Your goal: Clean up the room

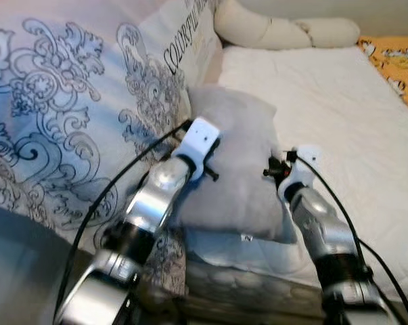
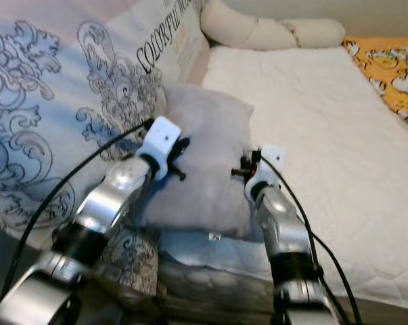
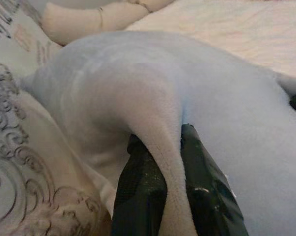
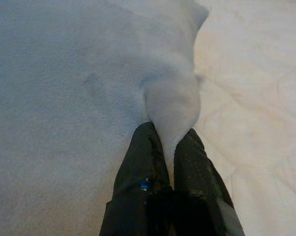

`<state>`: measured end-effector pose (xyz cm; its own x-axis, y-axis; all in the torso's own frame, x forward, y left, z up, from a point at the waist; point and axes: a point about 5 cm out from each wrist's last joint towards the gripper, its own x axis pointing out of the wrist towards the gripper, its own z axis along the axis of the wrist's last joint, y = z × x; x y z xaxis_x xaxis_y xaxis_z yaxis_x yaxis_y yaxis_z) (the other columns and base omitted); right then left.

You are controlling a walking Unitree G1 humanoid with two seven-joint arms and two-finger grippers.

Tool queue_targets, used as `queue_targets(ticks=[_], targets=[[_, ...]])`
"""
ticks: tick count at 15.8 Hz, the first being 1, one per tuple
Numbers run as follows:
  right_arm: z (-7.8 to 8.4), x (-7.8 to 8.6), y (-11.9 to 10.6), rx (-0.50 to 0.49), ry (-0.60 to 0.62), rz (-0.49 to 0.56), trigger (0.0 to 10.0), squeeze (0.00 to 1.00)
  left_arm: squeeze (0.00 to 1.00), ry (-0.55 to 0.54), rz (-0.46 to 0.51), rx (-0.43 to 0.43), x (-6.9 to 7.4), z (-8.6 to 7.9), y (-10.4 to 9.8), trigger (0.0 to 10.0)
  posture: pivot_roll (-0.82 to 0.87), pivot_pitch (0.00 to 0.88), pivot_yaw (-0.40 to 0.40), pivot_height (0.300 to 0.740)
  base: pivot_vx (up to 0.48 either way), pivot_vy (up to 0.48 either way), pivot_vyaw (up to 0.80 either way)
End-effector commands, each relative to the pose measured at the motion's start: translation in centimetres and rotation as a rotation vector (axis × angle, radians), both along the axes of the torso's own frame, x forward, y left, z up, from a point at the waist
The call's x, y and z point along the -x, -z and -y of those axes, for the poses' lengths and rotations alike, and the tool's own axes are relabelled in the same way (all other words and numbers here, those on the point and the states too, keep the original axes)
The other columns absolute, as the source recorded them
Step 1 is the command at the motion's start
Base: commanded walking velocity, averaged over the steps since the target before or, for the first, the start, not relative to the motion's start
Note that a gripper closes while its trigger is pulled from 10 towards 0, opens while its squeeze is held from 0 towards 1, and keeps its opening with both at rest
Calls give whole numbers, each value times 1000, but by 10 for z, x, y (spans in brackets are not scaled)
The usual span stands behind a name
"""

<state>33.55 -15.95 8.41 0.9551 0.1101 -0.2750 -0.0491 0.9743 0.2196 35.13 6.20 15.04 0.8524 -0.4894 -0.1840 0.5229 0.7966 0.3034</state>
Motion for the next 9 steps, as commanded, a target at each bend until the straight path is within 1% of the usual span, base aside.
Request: queue_targets(ticks=[1, 2, 4, 5, 7, 8, 9], targets=[[6, -5, 2, 6, 25, 3, 10000, 0, 0, 5, 74, 4, -9, 0, -17, 10000, 75, 0, 82, 740, 0, 0, 0], [4, -9, 5, 4, 21, -15, 10000, 0, 0, 14, 84, -7, -14, 3, -21, 10000, 80, 0, 90, 740, 0, 0, 0], [-2, -18, 7, -46, 30, -33, 10000, 0, 0, 49, 127, -60, -25, 8, -33, 10000, 93, 0, 110, 740, 0, 0, 0], [-4, -21, 6, -59, 29, -31, 10000, 0, 0, 56, 140, -69, -27, 8, -37, 10000, 100, 0, 114, 740, 0, 0, 0], [-14, -30, 2, -83, 18, -40, 10000, 0, 0, 70, 177, -95, -36, 6, -52, 10000, 125, 0, 116, 740, 0, 0, 0], [-15, -31, 1, -81, 15, -41, 10000, 0, 0, 69, 181, -98, -37, 5, -54, 10000, 129, 0, 116, 740, 0, 0, 0], [-19, -33, -1, -72, 10, -43, 10000, 0, 0, 53, 193, -91, -41, 0, -59, 10000, 150, 0, 118, 740, 0, 0, 0]])
